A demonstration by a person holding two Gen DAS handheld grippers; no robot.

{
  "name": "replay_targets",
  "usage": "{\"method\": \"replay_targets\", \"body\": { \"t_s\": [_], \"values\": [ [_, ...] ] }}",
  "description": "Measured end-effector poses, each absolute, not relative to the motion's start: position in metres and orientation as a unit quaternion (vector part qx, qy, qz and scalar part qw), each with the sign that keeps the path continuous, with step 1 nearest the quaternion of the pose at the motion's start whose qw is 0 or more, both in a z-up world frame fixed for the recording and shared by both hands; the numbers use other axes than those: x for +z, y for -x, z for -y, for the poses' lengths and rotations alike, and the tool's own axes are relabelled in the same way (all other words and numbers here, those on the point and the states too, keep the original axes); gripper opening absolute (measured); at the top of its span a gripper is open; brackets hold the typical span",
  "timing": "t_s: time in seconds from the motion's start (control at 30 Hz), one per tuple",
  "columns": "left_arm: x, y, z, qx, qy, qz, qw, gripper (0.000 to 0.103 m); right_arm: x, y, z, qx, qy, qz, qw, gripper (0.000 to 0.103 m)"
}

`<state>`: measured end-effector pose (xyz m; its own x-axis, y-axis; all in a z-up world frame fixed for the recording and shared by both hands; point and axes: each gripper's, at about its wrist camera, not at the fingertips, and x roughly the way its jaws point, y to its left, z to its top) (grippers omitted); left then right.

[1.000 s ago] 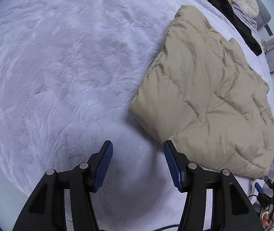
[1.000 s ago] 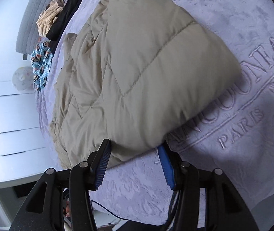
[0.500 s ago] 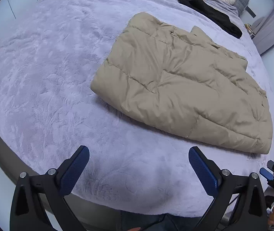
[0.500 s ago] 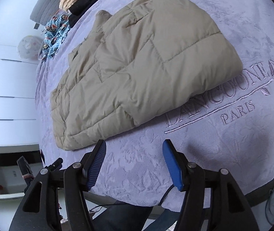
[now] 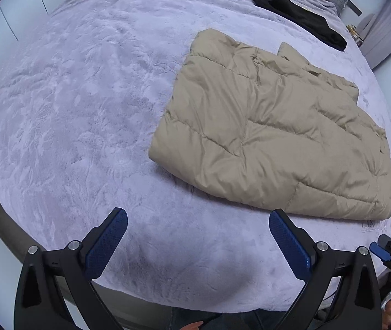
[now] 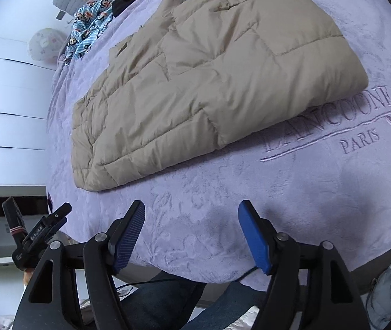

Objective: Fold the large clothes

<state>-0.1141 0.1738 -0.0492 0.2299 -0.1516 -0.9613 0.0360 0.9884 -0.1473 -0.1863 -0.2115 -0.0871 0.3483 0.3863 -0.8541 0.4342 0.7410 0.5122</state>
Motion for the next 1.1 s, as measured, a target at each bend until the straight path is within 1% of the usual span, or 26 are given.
{"method": "replay_targets", "body": {
  "t_s": [0.07,0.1,0.13,0.2,0.47,0.73,0.93,1.1],
  "values": [
    [-0.05,0.1,-0.185,-0.067,0.063,-0.618,0.781,0.103,-0.086,0.173,0.195,-0.012,-0.355,-0.572,0.739,0.076],
    [-0.052,0.093,-0.19,-0.07,0.067,-0.622,0.777,0.103,-0.085,0.165,0.184,-0.006,-0.345,-0.575,0.741,0.087],
    [-0.055,0.086,-0.193,-0.074,0.07,-0.626,0.773,0.103,-0.083,0.158,0.175,-0.001,-0.337,-0.575,0.745,0.09],
    [-0.061,0.074,-0.2,-0.087,0.074,-0.636,0.763,0.103,-0.081,0.142,0.158,0.004,-0.322,-0.575,0.752,0.094],
    [-0.079,0.038,-0.211,-0.116,0.06,-0.649,0.75,0.103,-0.087,0.101,0.131,-0.016,-0.327,-0.58,0.746,0.095],
    [-0.091,0.011,-0.212,-0.134,0.046,-0.654,0.743,0.103,-0.087,0.078,0.106,-0.029,-0.33,-0.571,0.751,0.095],
    [-0.096,0.006,-0.202,-0.138,0.044,-0.656,0.741,0.103,-0.091,0.07,0.11,-0.043,-0.335,-0.58,0.742,0.095],
    [-0.094,0.003,-0.194,-0.134,0.06,-0.651,0.745,0.103,-0.098,0.062,0.133,-0.055,-0.338,-0.595,0.727,0.095]
  ]
}}
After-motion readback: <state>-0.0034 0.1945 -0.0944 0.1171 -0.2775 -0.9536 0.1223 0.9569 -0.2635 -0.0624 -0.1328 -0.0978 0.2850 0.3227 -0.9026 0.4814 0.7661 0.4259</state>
